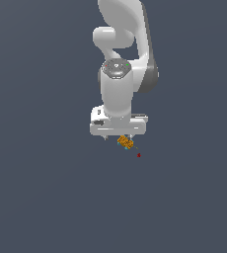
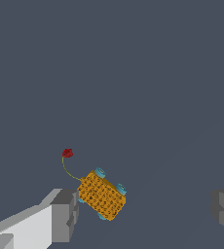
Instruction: Pick up the object and move it to a goal position.
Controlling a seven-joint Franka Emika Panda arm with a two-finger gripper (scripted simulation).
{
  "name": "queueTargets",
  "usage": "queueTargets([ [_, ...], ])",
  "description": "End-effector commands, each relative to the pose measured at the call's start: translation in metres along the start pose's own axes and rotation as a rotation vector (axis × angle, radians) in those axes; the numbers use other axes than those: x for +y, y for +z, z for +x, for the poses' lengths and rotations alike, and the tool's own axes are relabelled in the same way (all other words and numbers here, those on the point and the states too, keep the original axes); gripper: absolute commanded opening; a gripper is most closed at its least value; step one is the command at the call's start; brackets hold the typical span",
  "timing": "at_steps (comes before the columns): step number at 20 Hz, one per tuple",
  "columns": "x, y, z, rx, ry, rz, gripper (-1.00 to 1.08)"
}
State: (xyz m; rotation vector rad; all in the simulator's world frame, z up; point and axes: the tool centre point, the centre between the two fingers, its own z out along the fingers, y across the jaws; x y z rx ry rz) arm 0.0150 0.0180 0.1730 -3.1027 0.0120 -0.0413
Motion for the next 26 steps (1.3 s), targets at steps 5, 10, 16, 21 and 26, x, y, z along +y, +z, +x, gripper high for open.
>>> queueTargets([
  [5, -0.003, 0.001, 0.001, -0.001, -0.008, 0.001, 1.0],
  [10, -0.01, 0.004, 0.003, -0.005, -0.031, 0.005, 1.0],
  [16, -0.009, 0.003, 0.003, -0.004, -0.027, 0.006, 1.0],
  [21, -0.011, 0.006, 0.002, -0.005, -0.048, 0.004, 1.0],
  [26, -0.014, 0.015, -0.001, -0.008, -0.113, -0.002, 1.0],
])
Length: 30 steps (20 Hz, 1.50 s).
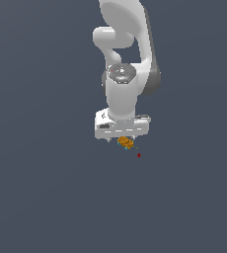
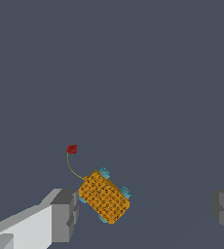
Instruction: Pick up the object and move it to a goal position.
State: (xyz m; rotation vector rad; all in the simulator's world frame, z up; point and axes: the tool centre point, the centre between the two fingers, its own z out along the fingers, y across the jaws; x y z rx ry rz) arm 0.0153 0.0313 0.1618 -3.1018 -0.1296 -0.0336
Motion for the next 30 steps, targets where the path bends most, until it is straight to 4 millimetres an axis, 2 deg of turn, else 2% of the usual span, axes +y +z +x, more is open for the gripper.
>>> queueTargets([
  [1, -0.002, 0.005, -0.002, -0.002, -0.04, -0.003, 1.0],
  [8, -0.013, 0.028, -0.012, -0.011, -0.214, -0.016, 1.0],
  [20, -0.041, 0.075, -0.038, -0.03, -0.621, -0.027, 1.0],
  [30, -0.055, 0.095, -0.052, -0.036, -0.808, -0.025, 1.0],
])
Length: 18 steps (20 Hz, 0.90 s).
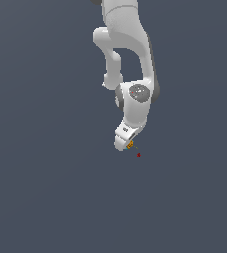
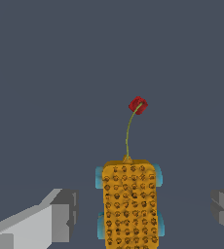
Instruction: Pick up the object and move it to a goal position.
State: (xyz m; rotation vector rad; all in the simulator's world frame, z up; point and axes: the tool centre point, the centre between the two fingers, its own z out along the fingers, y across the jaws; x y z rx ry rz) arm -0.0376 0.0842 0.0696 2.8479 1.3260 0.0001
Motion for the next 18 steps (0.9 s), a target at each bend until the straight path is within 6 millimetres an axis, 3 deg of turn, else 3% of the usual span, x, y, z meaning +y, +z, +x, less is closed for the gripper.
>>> queueTargets([
  [1, -0.003, 0.003, 0.0, 0.0, -0.029, 0.0, 1.0],
  [10, -0.004, 0.009, 0.0, 0.0, -0.039, 0.0, 1.0],
  [18, -0.005, 0.044, -0.001, 0.0, -0.044, 0.0, 1.0],
])
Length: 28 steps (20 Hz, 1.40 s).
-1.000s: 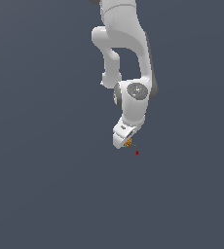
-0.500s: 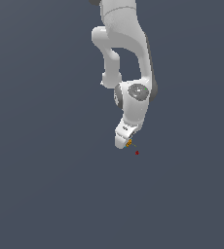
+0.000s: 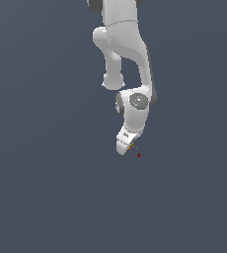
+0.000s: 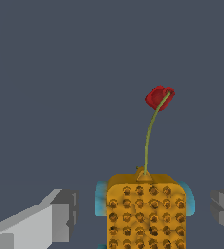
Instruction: Pick up the object and move it to a goal position.
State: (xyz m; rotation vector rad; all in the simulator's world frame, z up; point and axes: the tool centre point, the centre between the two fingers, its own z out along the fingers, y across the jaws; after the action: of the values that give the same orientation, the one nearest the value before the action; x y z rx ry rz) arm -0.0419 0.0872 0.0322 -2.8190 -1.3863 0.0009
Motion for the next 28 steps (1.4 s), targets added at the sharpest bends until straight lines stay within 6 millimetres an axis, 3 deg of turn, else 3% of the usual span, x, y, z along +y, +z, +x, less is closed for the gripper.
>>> queueTargets([
  [1, 0.0, 0.01, 0.0, 0.0, -0.001, 0.0, 1.0],
  [6, 0.0, 0.017, 0.0, 0.0, -0.002, 0.0, 1.0],
  [7, 0.0, 0.017, 0.0, 0.0, -0.002, 0.0, -1.0],
  [20, 0.001, 0.014, -0.001, 0.001, -0.001, -0.002, -1.0],
  [28, 0.004, -0.007, -0.022, 0.0, -0.001, -0.002, -1.0],
])
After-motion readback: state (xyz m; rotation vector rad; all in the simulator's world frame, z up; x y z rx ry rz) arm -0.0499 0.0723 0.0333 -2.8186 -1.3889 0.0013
